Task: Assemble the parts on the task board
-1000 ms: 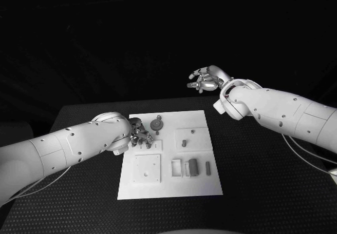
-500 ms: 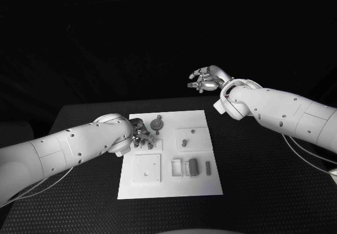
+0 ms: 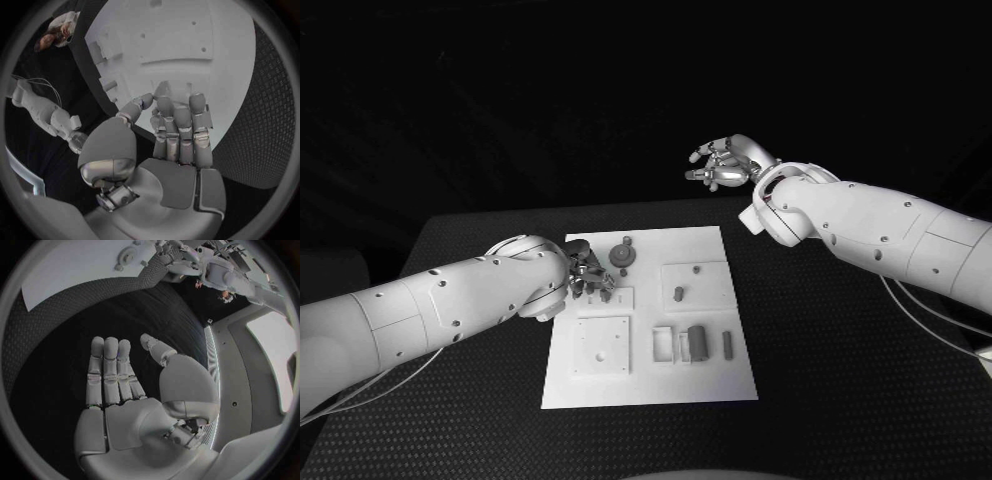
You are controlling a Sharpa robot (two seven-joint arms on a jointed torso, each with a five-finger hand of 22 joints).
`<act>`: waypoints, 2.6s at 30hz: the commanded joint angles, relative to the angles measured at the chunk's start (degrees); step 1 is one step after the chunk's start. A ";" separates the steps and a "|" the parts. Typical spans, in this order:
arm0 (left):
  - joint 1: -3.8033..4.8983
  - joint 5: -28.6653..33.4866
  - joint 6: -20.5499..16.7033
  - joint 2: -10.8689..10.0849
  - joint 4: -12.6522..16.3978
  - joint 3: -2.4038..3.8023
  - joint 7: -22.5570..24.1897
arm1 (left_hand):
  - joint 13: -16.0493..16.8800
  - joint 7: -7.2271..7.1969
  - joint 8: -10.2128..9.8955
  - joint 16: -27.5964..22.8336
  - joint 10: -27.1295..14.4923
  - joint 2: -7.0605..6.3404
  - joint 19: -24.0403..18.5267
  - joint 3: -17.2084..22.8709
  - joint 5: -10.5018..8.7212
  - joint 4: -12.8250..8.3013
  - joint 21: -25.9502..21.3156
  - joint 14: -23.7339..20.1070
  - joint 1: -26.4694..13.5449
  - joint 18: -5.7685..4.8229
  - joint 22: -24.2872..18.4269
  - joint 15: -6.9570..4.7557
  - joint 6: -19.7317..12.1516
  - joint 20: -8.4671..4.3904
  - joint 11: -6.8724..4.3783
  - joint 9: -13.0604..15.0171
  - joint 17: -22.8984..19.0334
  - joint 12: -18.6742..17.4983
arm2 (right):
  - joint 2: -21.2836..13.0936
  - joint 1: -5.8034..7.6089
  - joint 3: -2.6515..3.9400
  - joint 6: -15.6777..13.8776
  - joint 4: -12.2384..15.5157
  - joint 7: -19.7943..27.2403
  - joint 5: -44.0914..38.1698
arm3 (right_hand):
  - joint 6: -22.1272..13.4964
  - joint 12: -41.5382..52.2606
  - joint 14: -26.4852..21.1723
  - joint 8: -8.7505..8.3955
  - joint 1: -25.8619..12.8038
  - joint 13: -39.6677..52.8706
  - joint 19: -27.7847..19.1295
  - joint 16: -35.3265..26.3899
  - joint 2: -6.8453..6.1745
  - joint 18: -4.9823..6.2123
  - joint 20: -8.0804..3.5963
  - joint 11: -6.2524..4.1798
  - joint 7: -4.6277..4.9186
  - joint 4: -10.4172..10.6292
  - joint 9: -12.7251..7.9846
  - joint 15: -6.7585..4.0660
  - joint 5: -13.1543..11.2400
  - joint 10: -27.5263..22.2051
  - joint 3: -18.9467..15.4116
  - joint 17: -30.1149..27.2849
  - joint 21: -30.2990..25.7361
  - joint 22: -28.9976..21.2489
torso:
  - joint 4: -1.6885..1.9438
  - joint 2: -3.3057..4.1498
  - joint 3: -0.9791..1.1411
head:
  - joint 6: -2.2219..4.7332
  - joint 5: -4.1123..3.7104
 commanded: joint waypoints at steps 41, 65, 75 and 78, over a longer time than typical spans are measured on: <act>-2.96 -1.46 -13.32 -2.26 3.10 0.01 5.73 | -0.17 0.10 0.69 -0.03 0.97 1.96 1.25 1.18 -2.04 -0.39 0.26 1.49 2.39 -0.05 1.13 -0.97 0.01 -0.56 -0.07 3.23 -0.27 0.08 | -0.64 -0.39 0.03 0.63 0.14 0.66 0.11 | 2.67 0.35 0.37 0.36 -0.36 -0.32 0.42 -0.45 0.24 0.77 0.00 2.12 2.41 0.46 -0.17 -0.07 -0.24 -6.17 -0.12 0.34 -0.30 0.15 | -0.03 0.00 0.05 | -0.26 -0.03; -3.85 -1.67 -11.38 -1.91 2.23 -0.01 5.48 | -0.33 0.44 -0.33 -0.53 0.46 0.23 1.05 0.89 -8.11 0.29 -0.39 1.17 2.19 -0.38 1.03 -1.05 -0.94 -0.62 0.25 3.18 -0.55 -0.40 | -0.70 -0.50 0.03 0.76 0.17 0.64 0.15 | 2.66 0.44 0.40 0.39 -0.37 -0.44 0.44 -0.57 0.25 0.77 0.00 2.12 2.41 0.51 -0.21 -0.07 -0.24 -6.20 -0.13 0.49 -0.35 0.20 | -0.03 0.01 0.02 | -0.25 -0.04; -4.03 -2.36 -11.51 -2.08 2.27 -0.02 5.52 | -0.20 0.55 -0.79 -0.60 0.15 -1.05 1.02 0.77 -11.58 0.89 -0.77 0.95 2.45 -0.54 1.06 -1.10 -1.39 -0.71 0.36 3.26 -0.60 -0.37 | -0.74 -0.57 0.03 0.79 0.13 0.64 0.17 | 2.66 0.47 0.41 0.40 -0.39 -0.48 0.44 -0.61 0.25 0.77 0.00 2.12 2.41 0.54 -0.22 -0.07 -0.24 -6.21 -0.15 0.54 -0.38 0.22 | -0.03 0.00 0.03 | -0.30 -0.12; -4.06 -2.36 -11.75 -2.22 2.36 -0.02 5.64 | -0.15 0.64 -1.02 -0.64 0.02 -1.79 1.03 0.69 -13.55 1.33 -0.92 0.87 2.42 -0.60 1.05 -1.12 -1.62 -0.74 0.43 3.25 -0.62 -0.34 | -0.75 -0.58 0.03 0.82 0.15 0.65 0.19 | 2.66 0.48 0.42 0.40 -0.40 -0.50 0.44 -0.63 0.25 0.77 0.00 2.13 2.41 0.56 -0.23 -0.07 -0.25 -6.21 -0.15 0.56 -0.39 0.23 | -0.02 0.00 0.03 | -0.30 -0.16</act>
